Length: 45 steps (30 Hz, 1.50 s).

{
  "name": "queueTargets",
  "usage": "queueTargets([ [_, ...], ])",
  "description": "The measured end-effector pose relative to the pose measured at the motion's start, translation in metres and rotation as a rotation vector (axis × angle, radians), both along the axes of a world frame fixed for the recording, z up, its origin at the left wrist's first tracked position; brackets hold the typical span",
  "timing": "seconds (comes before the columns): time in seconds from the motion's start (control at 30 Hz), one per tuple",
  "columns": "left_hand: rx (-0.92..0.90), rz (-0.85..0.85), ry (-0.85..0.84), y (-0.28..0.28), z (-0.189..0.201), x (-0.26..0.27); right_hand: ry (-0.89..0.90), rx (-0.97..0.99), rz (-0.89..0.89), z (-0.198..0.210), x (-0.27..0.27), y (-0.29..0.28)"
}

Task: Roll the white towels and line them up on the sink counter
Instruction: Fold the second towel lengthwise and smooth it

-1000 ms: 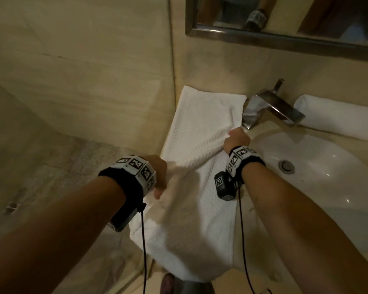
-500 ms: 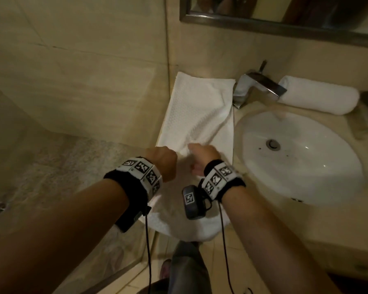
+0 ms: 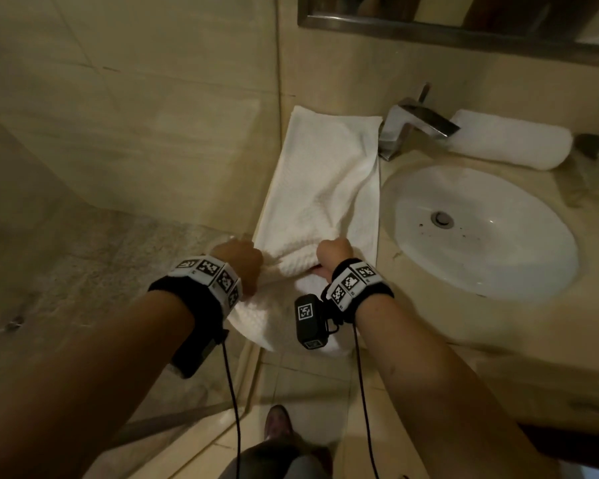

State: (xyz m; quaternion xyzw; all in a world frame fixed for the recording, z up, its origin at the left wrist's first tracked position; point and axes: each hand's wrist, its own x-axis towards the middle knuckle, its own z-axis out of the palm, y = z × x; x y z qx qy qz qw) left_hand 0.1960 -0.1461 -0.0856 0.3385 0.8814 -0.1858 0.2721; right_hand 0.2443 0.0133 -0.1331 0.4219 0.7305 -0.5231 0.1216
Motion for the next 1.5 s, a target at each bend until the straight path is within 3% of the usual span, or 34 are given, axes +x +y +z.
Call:
queueTargets([
  [0.03,-0.009,-0.011,0.014,-0.006,-0.001,0.002,0.061,-0.1,-0.127,-0.006,-0.004,0.002],
  [0.17,0.104,0.029,-0.039,-0.026,0.0,0.011,0.081,-0.183,-0.262,-0.011,-0.003,0.001],
  [0.23,0.234,0.046,-0.01,-0.027,0.006,0.021,0.079,-0.132,-0.191,0.0,0.008,-0.004],
  [0.3,0.379,0.088,-0.019,-0.024,0.01,0.037,0.21,-0.491,-0.405,0.007,0.021,-0.005],
  [0.4,0.559,0.238,-0.134,-0.012,0.009,0.067,0.151,-0.648,-0.304,0.005,0.045,-0.016],
  [0.5,0.575,0.322,-0.284,0.002,-0.002,0.1,0.018,-0.557,-0.131,0.006,0.073,-0.032],
  [0.63,0.602,0.556,-0.706,0.007,-0.011,0.133,0.063,-0.266,-0.073,0.004,0.104,-0.028],
  [0.7,0.667,0.716,-0.787,-0.002,-0.01,0.134,0.107,-0.235,-0.097,0.003,0.116,-0.021],
  [0.77,0.823,0.819,-0.651,-0.014,-0.011,0.126,0.145,-0.226,-0.109,0.004,0.124,-0.013],
  [0.83,0.972,0.899,-0.371,-0.029,-0.018,0.111,0.13,-0.133,-0.097,0.004,0.131,-0.008],
  [0.9,0.958,0.952,-0.119,-0.04,-0.026,0.092,0.126,-0.101,-0.119,-0.003,0.135,-0.002],
  [0.97,0.816,0.94,0.009,-0.047,-0.034,0.076,0.127,-0.053,-0.153,-0.01,0.138,-0.001],
  [1.07,0.716,0.935,-0.055,-0.049,-0.049,0.062,0.1,-0.02,-0.174,-0.018,0.14,0.002],
  [1.23,0.91,1.04,-0.22,-0.036,-0.067,0.066,0.034,0.0,-0.253,-0.019,0.133,0.005],
  [1.37,0.904,1.058,-0.231,-0.029,-0.062,0.061,0.138,-0.084,-0.292,-0.022,0.13,-0.003],
  [1.5,0.806,0.921,-0.137,-0.019,-0.055,0.062,0.089,0.064,-0.22,-0.022,0.126,-0.002],
])
